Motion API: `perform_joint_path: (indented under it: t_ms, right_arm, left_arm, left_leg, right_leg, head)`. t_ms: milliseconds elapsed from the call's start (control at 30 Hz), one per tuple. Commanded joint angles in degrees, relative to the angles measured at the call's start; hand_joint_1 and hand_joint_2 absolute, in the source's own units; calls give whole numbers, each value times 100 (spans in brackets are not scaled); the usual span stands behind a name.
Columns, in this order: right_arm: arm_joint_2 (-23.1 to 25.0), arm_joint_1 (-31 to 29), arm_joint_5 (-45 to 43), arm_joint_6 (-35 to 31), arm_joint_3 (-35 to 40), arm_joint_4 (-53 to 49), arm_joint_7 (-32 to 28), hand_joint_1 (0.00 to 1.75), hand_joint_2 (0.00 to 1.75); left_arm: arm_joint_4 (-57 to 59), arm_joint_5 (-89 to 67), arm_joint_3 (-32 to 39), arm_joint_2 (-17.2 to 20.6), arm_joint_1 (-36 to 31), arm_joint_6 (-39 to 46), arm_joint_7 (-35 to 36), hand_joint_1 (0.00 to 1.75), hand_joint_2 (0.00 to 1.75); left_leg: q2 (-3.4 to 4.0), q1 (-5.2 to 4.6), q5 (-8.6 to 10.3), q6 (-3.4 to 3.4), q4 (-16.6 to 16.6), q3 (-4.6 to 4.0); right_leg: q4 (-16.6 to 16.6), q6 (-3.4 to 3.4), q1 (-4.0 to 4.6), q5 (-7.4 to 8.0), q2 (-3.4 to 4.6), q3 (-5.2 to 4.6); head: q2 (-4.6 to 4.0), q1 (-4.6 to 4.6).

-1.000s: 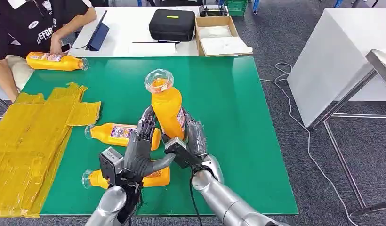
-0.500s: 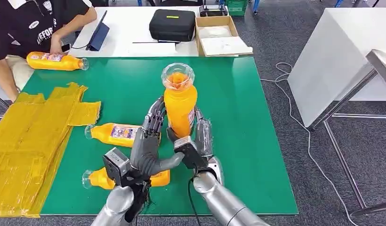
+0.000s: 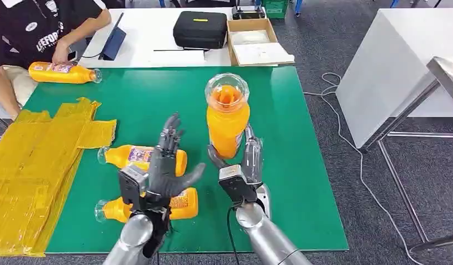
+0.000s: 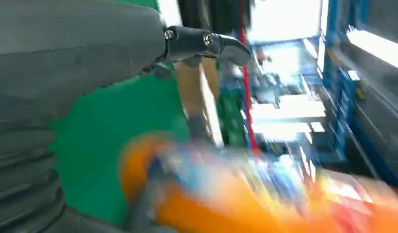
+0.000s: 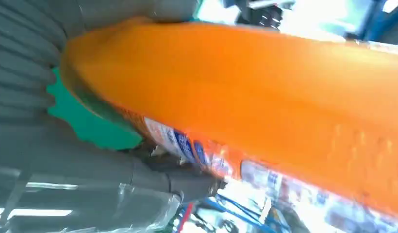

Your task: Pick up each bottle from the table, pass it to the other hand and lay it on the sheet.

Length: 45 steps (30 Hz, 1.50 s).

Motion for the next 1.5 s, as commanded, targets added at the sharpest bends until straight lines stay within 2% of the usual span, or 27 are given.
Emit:
perform_joint_path:
  t_ms: [33, 133, 300, 400, 467, 600, 700, 833, 900, 1100, 1500]
  right_arm:
    - [-143, 34, 65, -247, -331, -268, -13, 175, 175]
    - [-108, 153, 188, -247, -766, -404, -13, 175, 175]
    - [-204, 459, -68, -247, -1524, -1071, -13, 175, 175]
    - [-296, 501, -282, -247, -1589, -1209, -13, 175, 175]
    - [-378, 513, -286, -247, -1466, -1206, -13, 175, 175]
    - [-444, 347, -493, -107, -653, -701, -13, 175, 175]
    - [-221, 10, -303, 333, -80, 349, -13, 175, 175]
    - [19, -135, -209, 460, 257, 945, -13, 175, 175]
    - [59, -205, -117, 552, 468, 1176, -13, 175, 175]
    - [183, -467, 205, 1129, 908, 1695, -13, 175, 175]
    - [288, -695, 806, 1623, 1133, 1971, 90, 175, 175]
  left_arm:
    - [410, -20, 271, 122, -184, -19, 30, 0, 175]
    - [419, -32, 281, 170, -165, -19, 27, 0, 175]
    - [173, -56, 554, 284, 151, 99, -10, 0, 175]
    - [109, -65, 633, 322, 244, 126, -14, 0, 175]
    - [98, -76, 638, 334, 295, 142, -16, 0, 175]
    - [173, -87, 544, 342, 295, 163, -43, 0, 175]
    - [255, -91, 460, 331, 265, 170, -82, 0, 175]
    - [239, -79, 452, 309, 316, 184, -101, 0, 175]
    - [169, -80, 499, 263, 395, 194, -101, 0, 175]
    - [209, -65, 535, 250, 437, 193, -141, 0, 175]
    - [120, -39, 662, 174, 446, 202, -142, 0, 175]
  left_leg:
    - [-26, -2, 3, -11, -4, 10]
    - [-10, 7, -5, -25, -6, 27]
    - [-18, -1, -1, -16, -7, 15]
    - [-9, -3, 0, -12, -6, 9]
    - [-10, -2, -2, -15, -6, 12]
    - [-4, -1, -3, -17, -5, 15]
    - [2, 1, -5, -22, -8, 25]
    - [26, 5, -8, -23, -13, 31]
    - [13, 8, -5, -24, -11, 26]
    - [4, 15, -2, -23, -6, 19]
    - [-8, 10, 5, -19, -5, 4]
  right_leg:
    - [-2, -6, 3, -8, -27, 11]
    - [-14, -13, 14, -4, -14, 34]
    - [-9, -9, 7, -6, -24, 21]
    - [-6, -6, 4, -3, -14, 13]
    - [-8, -8, 5, -4, -16, 18]
    - [-8, -9, 6, -3, -9, 18]
    - [-11, -13, 7, -3, -3, 27]
    - [-11, -15, 8, 1, 21, 29]
    - [-10, -15, 8, -2, 7, 30]
    - [-7, -10, 10, -5, -1, 28]
    - [-3, -8, 5, -3, -14, 15]
  head:
    - [0, 7]
    - [0, 4]
    - [0, 4]
    - [0, 6]
    - [0, 4]
    - [0, 4]
    - [0, 4]
    - [0, 2]
    - [0, 4]
    - [0, 4]
    - [0, 7]
